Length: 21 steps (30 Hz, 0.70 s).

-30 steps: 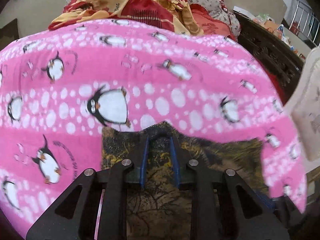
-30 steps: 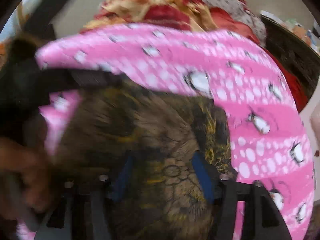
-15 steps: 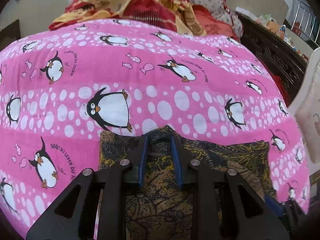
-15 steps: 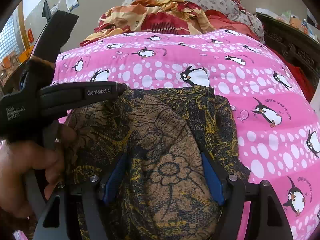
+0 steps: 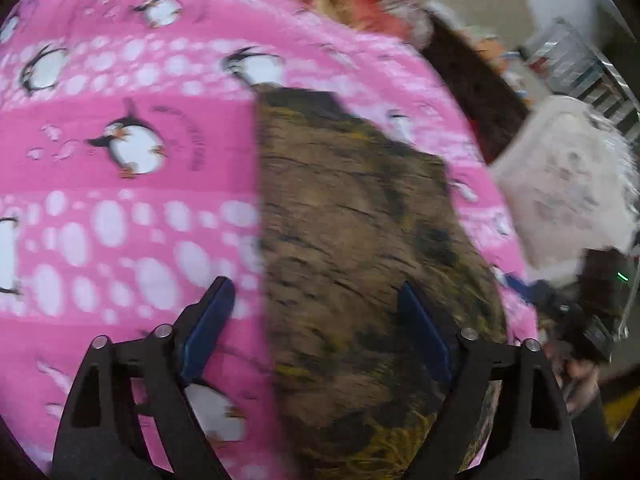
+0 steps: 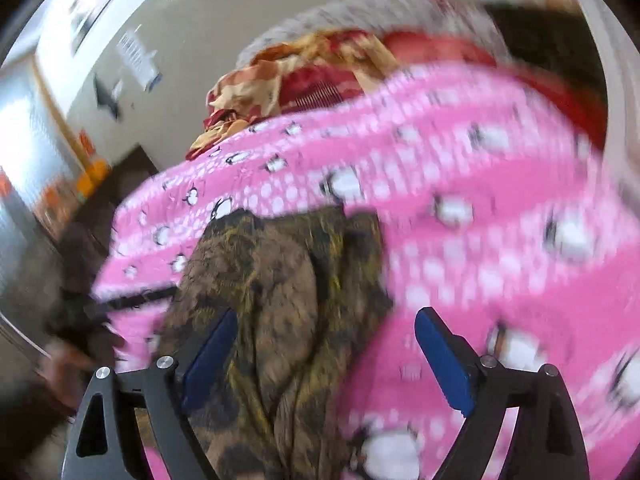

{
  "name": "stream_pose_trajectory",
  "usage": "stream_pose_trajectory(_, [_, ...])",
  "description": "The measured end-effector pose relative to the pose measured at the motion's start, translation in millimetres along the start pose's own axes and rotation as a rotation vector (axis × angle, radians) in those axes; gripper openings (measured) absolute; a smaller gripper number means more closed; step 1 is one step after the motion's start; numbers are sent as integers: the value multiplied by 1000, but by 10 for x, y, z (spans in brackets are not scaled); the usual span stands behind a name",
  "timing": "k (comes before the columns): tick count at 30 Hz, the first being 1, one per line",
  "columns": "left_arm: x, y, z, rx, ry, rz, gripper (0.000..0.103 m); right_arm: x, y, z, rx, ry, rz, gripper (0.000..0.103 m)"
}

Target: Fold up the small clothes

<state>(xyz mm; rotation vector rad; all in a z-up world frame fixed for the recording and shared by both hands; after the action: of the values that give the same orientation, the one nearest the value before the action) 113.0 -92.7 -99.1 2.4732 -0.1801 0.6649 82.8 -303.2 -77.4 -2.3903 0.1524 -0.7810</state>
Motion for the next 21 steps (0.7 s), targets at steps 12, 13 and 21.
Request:
stream_pose_trajectory(12, [71, 157, 155, -139, -32, -31, 93, 112, 93, 561, 308, -53, 123, 90])
stream_pose_trajectory(13, [74, 161, 155, -133, -28, -27, 93, 147, 81, 607, 298, -56, 108, 90])
stream_pose_trajectory(21, [119, 72, 149, -102, 13, -50, 82, 158, -40, 763, 273, -105, -6, 52])
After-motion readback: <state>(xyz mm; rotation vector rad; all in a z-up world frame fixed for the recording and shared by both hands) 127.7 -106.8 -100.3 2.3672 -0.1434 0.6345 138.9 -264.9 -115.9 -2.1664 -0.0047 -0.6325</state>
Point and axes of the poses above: each gripper's, at about its wrist camera, not at the fingertips, and z roughly the way its jaws point, y to its right, x to its top, the point moved 8 cm from there along z, roughly the way its jaws point, and after that the axes turned 3 degrees about z, right-handed, at the moved point
